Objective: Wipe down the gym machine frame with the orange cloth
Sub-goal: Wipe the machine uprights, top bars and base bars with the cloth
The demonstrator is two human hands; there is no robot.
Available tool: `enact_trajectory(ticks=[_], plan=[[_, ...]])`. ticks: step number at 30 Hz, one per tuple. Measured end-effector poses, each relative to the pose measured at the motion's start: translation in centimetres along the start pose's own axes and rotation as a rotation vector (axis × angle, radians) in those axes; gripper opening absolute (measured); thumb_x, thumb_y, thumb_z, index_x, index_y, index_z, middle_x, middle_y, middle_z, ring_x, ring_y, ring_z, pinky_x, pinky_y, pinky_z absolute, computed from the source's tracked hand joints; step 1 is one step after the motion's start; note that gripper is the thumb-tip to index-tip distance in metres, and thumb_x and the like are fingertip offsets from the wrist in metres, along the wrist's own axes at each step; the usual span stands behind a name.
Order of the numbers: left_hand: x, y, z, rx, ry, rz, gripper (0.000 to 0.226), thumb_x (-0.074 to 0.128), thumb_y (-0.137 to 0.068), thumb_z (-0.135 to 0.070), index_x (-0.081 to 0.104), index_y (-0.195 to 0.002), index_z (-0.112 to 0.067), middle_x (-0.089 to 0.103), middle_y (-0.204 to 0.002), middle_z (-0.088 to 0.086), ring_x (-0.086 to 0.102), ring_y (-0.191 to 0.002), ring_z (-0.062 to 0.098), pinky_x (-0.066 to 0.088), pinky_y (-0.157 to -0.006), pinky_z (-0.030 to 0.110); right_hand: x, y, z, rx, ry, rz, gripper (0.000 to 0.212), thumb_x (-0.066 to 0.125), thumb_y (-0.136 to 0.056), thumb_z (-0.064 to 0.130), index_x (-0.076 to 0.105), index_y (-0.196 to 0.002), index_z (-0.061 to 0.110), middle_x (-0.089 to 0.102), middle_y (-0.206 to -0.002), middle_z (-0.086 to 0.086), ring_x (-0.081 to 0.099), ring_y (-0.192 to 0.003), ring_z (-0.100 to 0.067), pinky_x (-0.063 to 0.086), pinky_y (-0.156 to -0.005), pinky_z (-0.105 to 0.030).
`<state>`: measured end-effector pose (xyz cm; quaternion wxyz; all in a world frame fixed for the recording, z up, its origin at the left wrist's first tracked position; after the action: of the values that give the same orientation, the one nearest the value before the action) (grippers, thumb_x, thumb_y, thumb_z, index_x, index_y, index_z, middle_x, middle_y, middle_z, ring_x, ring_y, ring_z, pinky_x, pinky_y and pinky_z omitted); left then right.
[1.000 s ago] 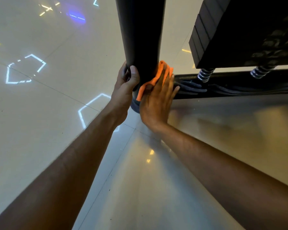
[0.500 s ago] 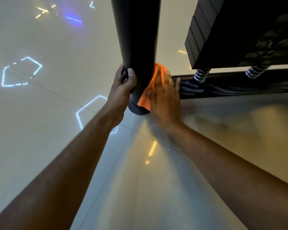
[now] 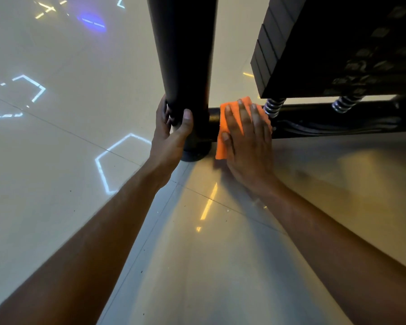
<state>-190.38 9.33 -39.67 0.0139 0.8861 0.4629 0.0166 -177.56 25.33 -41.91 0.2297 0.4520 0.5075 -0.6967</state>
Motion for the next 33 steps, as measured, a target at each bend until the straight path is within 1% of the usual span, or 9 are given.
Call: enact_trajectory(ticks=[3,9,12,15,20,23,27,29,33], plan=[[0.3,-0.1,0.4,-0.007,0.014,-0.020,0.074,0.064,-0.103,-0.053,0.026,-0.165,-0.042,0.045,-0.164,-0.011,0.044,-0.150,0.008,0.048,-0.118,0.035,1.2,-0.2,0.4,0.027,-0.008,0.009,0.057,0.030,-0.119,0.043,0.027,-0.172,0.025,0.022,-0.180,-0.006,0.011,-0.168,-0.035,0.013,-0.134,-0.056],[0.8,-0.2,0.9,-0.005,-0.002,-0.035,0.070,0.059,-0.106,-0.052,0.025,-0.166,-0.039,0.047,-0.160,-0.012,0.048,-0.145,0.000,0.047,-0.117,0.027,1.9,-1.6,0.2,-0.097,-0.038,-0.007,0.051,0.038,-0.118,0.047,0.042,-0.167,0.032,0.037,-0.174,-0.004,0.027,-0.163,-0.037,0.013,-0.133,-0.060],[1.0,-0.3,1.2,0.015,-0.013,-0.036,0.069,0.057,-0.107,-0.053,0.023,-0.166,-0.040,0.047,-0.159,-0.012,0.049,-0.143,-0.002,0.048,-0.110,0.017,1.6,-1.0,-1.5,0.033,-0.055,-0.050,0.049,0.042,-0.117,0.047,0.046,-0.164,0.035,0.035,-0.175,-0.007,0.027,-0.163,-0.037,0.016,-0.133,-0.054],[1.2,-0.4,1.3,0.045,-0.033,-0.051,0.068,0.055,-0.106,-0.054,0.025,-0.166,-0.040,0.048,-0.160,-0.013,0.047,-0.145,-0.002,0.046,-0.114,0.020,2.1,-0.8,2.3,0.152,-0.074,-0.082,0.047,0.044,-0.117,0.043,0.050,-0.162,0.032,0.040,-0.172,-0.004,0.026,-0.163,-0.039,0.015,-0.133,-0.058],[1.4,0.0,1.5,0.068,-0.087,-0.073,0.057,0.054,-0.110,-0.049,0.027,-0.160,-0.048,0.050,-0.155,-0.018,0.047,-0.142,-0.007,0.043,-0.112,0.018,2.7,-0.9,-0.1,-0.118,-0.017,-0.047,0.054,0.039,-0.117,0.047,0.042,-0.167,0.029,0.039,-0.173,-0.006,0.032,-0.161,-0.038,0.021,-0.132,-0.057],[1.3,0.0,1.7,0.054,-0.102,-0.060,0.062,0.053,-0.112,-0.047,0.024,-0.166,-0.043,0.048,-0.158,-0.015,0.047,-0.139,-0.011,0.046,-0.106,0.011,2.6,-0.2,-0.3,0.139,-0.047,-0.098,0.052,0.041,-0.116,0.046,0.045,-0.166,0.030,0.036,-0.174,-0.006,0.028,-0.163,-0.036,0.018,-0.132,-0.054],[1.4,-0.2,1.8,0.076,-0.123,-0.079,0.062,0.053,-0.110,-0.052,0.026,-0.165,-0.042,0.052,-0.154,-0.016,0.047,-0.145,-0.001,0.044,-0.119,0.032,2.8,-1.4,6.2,0.454,-0.184,-0.133,0.049,0.041,-0.116,0.038,0.049,-0.162,0.024,0.035,-0.174,-0.007,0.019,-0.166,-0.039,0.010,-0.134,-0.055],[1.2,-0.3,1.9,0.074,-0.114,-0.069,0.063,0.054,-0.109,-0.053,0.027,-0.165,-0.041,0.052,-0.155,-0.014,0.048,-0.145,0.003,0.046,-0.117,0.032,3.0,-1.5,5.0,0.301,-0.163,-0.098,0.049,0.041,-0.116,0.039,0.048,-0.164,0.026,0.037,-0.174,-0.006,0.022,-0.165,-0.040,0.011,-0.133,-0.054],[0.6,-0.2,1.9,0.068,-0.098,-0.025,0.066,0.054,-0.109,-0.050,0.023,-0.167,-0.041,0.047,-0.160,-0.013,0.045,-0.147,0.001,0.048,-0.105,0.012,3.0,0.9,-2.0,-0.186,0.040,-0.075,0.051,0.046,-0.117,0.039,0.043,-0.167,0.030,0.038,-0.173,-0.010,0.032,-0.161,-0.041,0.021,-0.132,-0.054]])
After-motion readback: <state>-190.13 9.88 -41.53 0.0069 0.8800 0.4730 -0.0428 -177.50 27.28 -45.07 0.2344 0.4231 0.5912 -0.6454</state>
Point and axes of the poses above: each hand's wrist, its own y-axis away from the middle knuckle, its own x-axis out of the palm, z = x × y, the point moved 2 cm from there along -y, towards the middle knuckle
